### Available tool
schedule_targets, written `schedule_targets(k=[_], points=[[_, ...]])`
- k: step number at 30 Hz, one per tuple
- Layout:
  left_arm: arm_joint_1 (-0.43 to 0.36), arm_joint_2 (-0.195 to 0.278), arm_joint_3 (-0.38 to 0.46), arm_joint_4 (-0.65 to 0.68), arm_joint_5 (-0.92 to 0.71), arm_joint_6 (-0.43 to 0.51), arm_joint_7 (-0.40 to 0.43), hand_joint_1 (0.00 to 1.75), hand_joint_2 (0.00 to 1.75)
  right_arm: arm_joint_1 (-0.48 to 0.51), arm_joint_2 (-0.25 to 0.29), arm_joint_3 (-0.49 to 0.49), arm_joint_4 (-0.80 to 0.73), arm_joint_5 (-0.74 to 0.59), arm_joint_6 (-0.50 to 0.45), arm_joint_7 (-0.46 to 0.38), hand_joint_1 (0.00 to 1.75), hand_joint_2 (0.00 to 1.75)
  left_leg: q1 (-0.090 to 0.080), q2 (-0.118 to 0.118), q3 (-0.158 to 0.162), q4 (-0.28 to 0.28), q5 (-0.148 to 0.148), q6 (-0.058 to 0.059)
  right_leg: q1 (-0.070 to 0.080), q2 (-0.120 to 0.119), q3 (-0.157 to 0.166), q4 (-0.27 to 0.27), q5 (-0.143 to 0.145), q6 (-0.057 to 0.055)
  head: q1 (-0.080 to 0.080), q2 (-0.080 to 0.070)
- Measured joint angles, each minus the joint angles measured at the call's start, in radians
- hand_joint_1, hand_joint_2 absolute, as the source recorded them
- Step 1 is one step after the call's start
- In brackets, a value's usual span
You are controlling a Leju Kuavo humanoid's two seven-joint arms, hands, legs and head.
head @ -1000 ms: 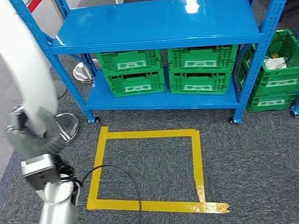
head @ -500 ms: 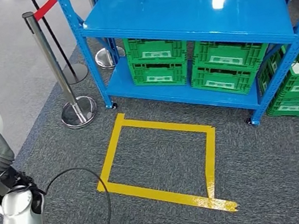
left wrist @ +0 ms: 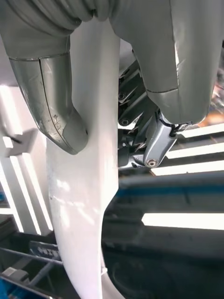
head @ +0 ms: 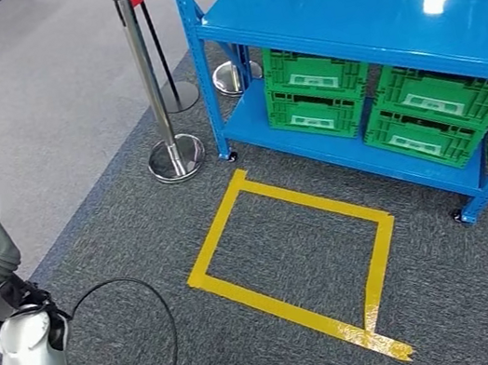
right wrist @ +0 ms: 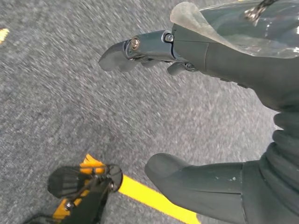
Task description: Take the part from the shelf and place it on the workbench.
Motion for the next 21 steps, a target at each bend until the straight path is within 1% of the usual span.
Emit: schedule_targets(k=[1,2,3,4,5,6,7,8,9,10,11,12,13,14,15,16,17,18,19,20,21], points=[[0.001,0.004,0.007,-0.001,-0.008,0.000,0.002,1.75,1.75,0.000,0.000,-0.002,0.000,0.000,0.000,0.001,0.00,1.75,0.000,0.032,-0.019,0.043,-0.027,-0.007,-0.002,-0.016,0.001,-0.003,0.002,-0.004,-0.004,0.000],[0.003,0.008,0.014,-0.001,-0.011,0.000,0.005,1.75,1.75,0.001,-0.001,-0.005,0.000,0.000,0.000,0.002,0.00,1.75,0.002,0.062,-0.045,0.106,-0.060,-0.015,-0.001,-0.032,0.001,-0.003,0.001,-0.006,-0.008,0.000],[0.008,0.012,0.023,-0.001,-0.010,0.000,0.007,1.75,1.75,0.003,-0.001,-0.008,0.000,0.000,0.001,0.004,0.00,1.75,0.007,0.079,-0.074,0.174,-0.091,-0.022,0.000,-0.047,0.001,-0.002,0.001,-0.008,-0.011,0.000],[0.015,0.015,0.033,-0.001,-0.008,0.000,0.008,1.75,1.75,0.005,-0.001,-0.010,0.000,0.000,0.002,0.005,0.00,1.75,0.012,0.085,-0.095,0.226,-0.109,-0.028,0.001,-0.063,0.001,-0.002,0.000,-0.009,-0.011,0.000],[0.023,0.019,0.043,-0.001,-0.004,0.000,0.008,1.75,1.75,0.006,-0.001,-0.012,0.000,0.000,0.004,0.006,0.00,1.75,0.016,0.089,-0.102,0.246,-0.109,-0.032,0.001,-0.078,0.000,-0.001,-0.001,-0.008,-0.012,0.000],[0.028,0.023,0.052,-0.001,-0.001,0.000,0.008,1.75,1.75,0.006,-0.001,-0.013,0.000,0.000,0.005,0.006,0.00,1.75,0.020,0.092,-0.090,0.227,-0.093,-0.035,0.001,-0.091,0.000,0.000,-0.003,-0.008,-0.012,0.000],[0.031,0.027,0.061,-0.001,0.000,0.000,0.008,1.75,1.75,0.006,-0.001,-0.013,0.000,0.001,0.007,0.006,0.00,1.75,0.021,0.100,-0.058,0.170,-0.062,-0.036,0.001,-0.105,0.001,0.000,-0.004,-0.005,-0.012,0.000],[0.032,0.030,0.067,-0.001,0.000,0.000,0.008,1.75,1.75,0.005,-0.001,-0.014,0.000,0.001,0.008,0.005,0.00,1.75,0.020,0.121,-0.020,0.098,-0.035,-0.034,0.001,-0.119,0.003,0.001,-0.007,-0.002,-0.011,0.000],[0.033,0.032,0.072,-0.001,-0.002,0.000,0.008,1.75,1.75,0.004,0.000,-0.014,0.000,0.002,0.009,0.005,0.00,1.75,0.015,0.140,0.013,0.035,-0.015,-0.027,0.003,-0.132,0.005,0.001,-0.009,0.003,-0.011,0.000],[0.034,0.034,0.076,-0.001,-0.004,0.000,0.008,1.75,1.75,0.003,0.000,-0.014,0.000,0.002,0.010,0.004,0.00,1.75,0.010,0.153,0.035,-0.010,-0.004,-0.019,0.006,-0.144,0.006,0.002,-0.012,0.008,-0.011,0.000],[0.035,0.034,0.079,0.000,-0.006,0.000,0.008,1.75,1.75,0.001,0.000,-0.014,0.000,0.002,0.011,0.004,0.00,1.75,0.005,0.159,0.041,-0.026,-0.004,-0.009,0.008,-0.154,0.008,0.002,-0.013,0.012,-0.011,0.000],[0.038,0.035,0.083,0.000,-0.007,0.000,0.009,1.75,1.75,-0.001,0.000,-0.014,0.000,0.002,0.011,0.003,0.00,1.75,0.002,0.149,0.039,-0.026,-0.003,0.000,0.009,-0.164,0.009,0.001,-0.014,0.017,-0.011,0.000],[0.040,0.037,0.087,0.000,-0.007,0.000,0.009,1.75,1.75,-0.002,0.000,-0.014,0.000,0.002,0.011,0.003,0.00,1.75,0.002,0.138,0.038,-0.028,-0.002,0.008,0.009,-0.172,0.011,0.000,-0.016,0.023,-0.011,0.000],[0.042,0.039,0.091,0.000,-0.008,0.000,0.008,1.75,1.75,-0.004,0.000,-0.015,0.000,0.002,0.011,0.003,0.00,1.75,0.003,0.129,0.038,-0.032,0.001,0.015,0.007,-0.164,0.009,0.004,-0.023,0.028,-0.009,0.000],[0.042,0.041,0.094,0.000,-0.008,0.000,0.008,1.75,1.75,-0.006,0.000,-0.015,0.000,0.002,0.012,0.003,0.00,1.75,0.005,0.119,0.039,-0.037,0.005,0.022,0.005,-0.143,0.001,0.023,-0.039,0.032,-0.008,0.000],[0.042,0.041,0.096,0.000,-0.010,0.000,0.008,1.75,1.75,-0.006,0.001,-0.015,0.000,0.002,0.013,0.002,0.00,1.75,0.008,0.110,0.040,-0.042,0.008,0.029,0.004,-0.115,-0.019,0.064,-0.065,0.034,-0.006,0.000],[0.041,0.040,0.096,0.000,-0.013,0.000,0.008,1.75,1.75,-0.005,0.001,-0.014,0.000,0.003,0.014,0.002,0.00,1.75,0.009,0.101,0.039,-0.043,0.010,0.033,0.003,-0.082,-0.048,0.126,-0.097,0.034,-0.004,0.000],[0.041,0.038,0.097,0.000,-0.017,0.000,0.008,1.75,1.75,-0.003,0.001,-0.014,0.000,0.004,0.015,0.002,0.00,1.75,0.009,0.090,0.037,-0.043,0.012,0.036,0.003,-0.063,-0.083,0.198,-0.128,0.033,-0.003,0.000],[0.042,0.035,0.098,0.001,-0.023,0.000,0.008,1.75,1.75,0.000,0.001,-0.014,0.000,0.005,0.015,0.001,0.00,1.75,0.008,0.077,0.035,-0.042,0.012,0.037,0.004,-0.054,-0.115,0.260,-0.148,0.033,-0.003,0.000],[0.044,0.033,0.098,0.002,-0.030,0.000,0.008,1.75,1.75,0.001,0.001,-0.015,0.000,0.007,0.016,0.001,0.00,1.75,0.007,0.064,0.034,-0.042,0.013,0.038,0.005,-0.050,-0.135,0.293,-0.150,0.033,-0.003,0.000],[0.045,0.032,0.098,0.003,-0.036,0.000,0.010,1.75,1.75,0.002,0.001,-0.015,0.000,0.009,0.016,0.000,0.00,1.75,0.007,0.050,0.034,-0.041,0.014,0.038,0.005,-0.048,-0.137,0.289,-0.132,0.033,-0.003,0.000]])
